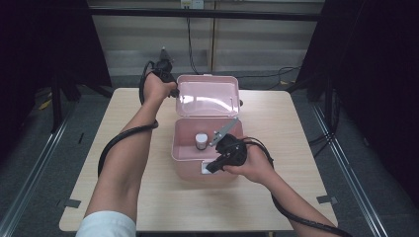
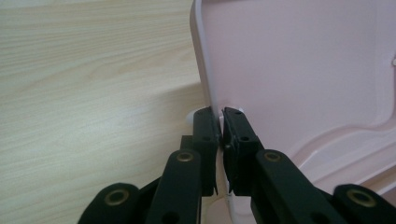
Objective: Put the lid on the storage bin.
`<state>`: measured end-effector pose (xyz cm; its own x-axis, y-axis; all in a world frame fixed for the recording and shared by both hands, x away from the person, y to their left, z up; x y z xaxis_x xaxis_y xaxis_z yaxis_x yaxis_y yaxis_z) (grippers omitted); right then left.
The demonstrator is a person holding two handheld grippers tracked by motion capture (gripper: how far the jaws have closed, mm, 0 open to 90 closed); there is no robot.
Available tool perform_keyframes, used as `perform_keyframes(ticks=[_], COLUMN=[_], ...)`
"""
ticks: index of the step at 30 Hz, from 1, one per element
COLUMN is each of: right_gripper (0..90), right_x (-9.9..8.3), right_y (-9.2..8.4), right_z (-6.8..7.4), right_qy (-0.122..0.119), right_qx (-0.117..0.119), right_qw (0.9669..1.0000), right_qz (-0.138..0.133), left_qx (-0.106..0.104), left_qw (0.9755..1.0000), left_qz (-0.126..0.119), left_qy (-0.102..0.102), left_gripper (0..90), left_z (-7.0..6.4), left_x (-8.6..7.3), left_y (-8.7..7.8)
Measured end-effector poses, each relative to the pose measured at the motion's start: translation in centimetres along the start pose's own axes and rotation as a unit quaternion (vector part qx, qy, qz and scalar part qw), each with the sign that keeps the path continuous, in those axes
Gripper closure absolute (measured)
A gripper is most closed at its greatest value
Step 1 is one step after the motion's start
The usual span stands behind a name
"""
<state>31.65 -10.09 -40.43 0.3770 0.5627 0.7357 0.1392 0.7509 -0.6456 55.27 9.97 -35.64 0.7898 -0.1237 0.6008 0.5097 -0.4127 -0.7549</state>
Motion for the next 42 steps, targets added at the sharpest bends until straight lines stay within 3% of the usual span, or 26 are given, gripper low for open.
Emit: perform_keyframes(ticks=[3,4,5,8,12,20,22,24,28,35,39,42], right_gripper=[90.0,90.0,90.0,90.0,90.0,90.0,90.0,90.0,90.0,90.0,90.0,90.0], right_x=[0.0,0.0,0.0,0.2,0.3,0.2,0.2,0.2,0.1,0.1,0.1,0.0], right_y=[0.0,0.1,0.1,0.2,0.3,0.3,0.2,0.2,0.2,0.2,0.3,0.2], right_z=[0.0,0.0,0.0,-0.2,-0.2,-0.3,-0.3,-0.4,-0.5,-0.5,-0.4,-0.4], right_qy=[0.001,-0.001,0.002,0.003,0.002,-0.001,-0.001,-0.001,0.0,-0.004,-0.001,0.004], right_qx=[-0.002,-0.004,-0.007,-0.007,-0.009,-0.005,-0.003,0.0,0.003,0.005,0.002,0.002], right_qw=[1.0,1.0,1.0,0.9999,0.9999,1.0,1.0,1.0,0.9999,0.9999,0.9999,0.9999], right_qz=[-0.002,-0.006,-0.006,-0.007,-0.004,-0.008,-0.007,-0.008,-0.011,-0.016,-0.014,-0.015], left_qx=[-0.004,-0.023,-0.032,-0.025,-0.012,0.023,0.021,0.026,0.026,0.028,0.024,0.021], left_qw=[0.9999,0.9997,0.9994,0.9994,0.9996,0.9996,0.9998,0.9996,0.9996,0.9994,0.9993,0.9994], left_qz=[0.013,0.011,0.009,0.01,0.012,0.0,0.002,0.002,0.009,0.02,0.019,0.018], left_qy=[0.002,-0.007,-0.008,0.021,0.022,0.015,0.007,0.013,0.005,-0.008,-0.023,-0.023], left_gripper=[84.5,90.0,90.0,90.0,90.0,69.5,65.4,65.5,67.1,78.9,82.0,82.9], left_z=[0.0,-0.1,-0.3,-1.2,-0.9,1.1,1.4,1.6,1.6,1.4,1.5,1.3], left_x=[-0.1,0.0,0.1,0.4,0.2,-0.4,-0.3,-0.2,-0.2,-0.1,0.2,0.4], left_y=[-0.2,-0.4,-0.5,-1.0,-0.6,2.0,2.7,3.4,4.9,6.8,6.2,5.4])
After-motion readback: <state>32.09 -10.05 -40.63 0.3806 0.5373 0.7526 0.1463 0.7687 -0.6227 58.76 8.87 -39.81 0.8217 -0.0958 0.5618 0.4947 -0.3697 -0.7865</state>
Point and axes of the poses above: each handheld gripper's, and its own axes: y roughly forward along the jaws, x roughly out of its top, z roughly to its left, the point moved 2 cm from there along y, roughly forward along the jaws, and after that the axes turned 14 degrees about -z, right-handed, at the moved point
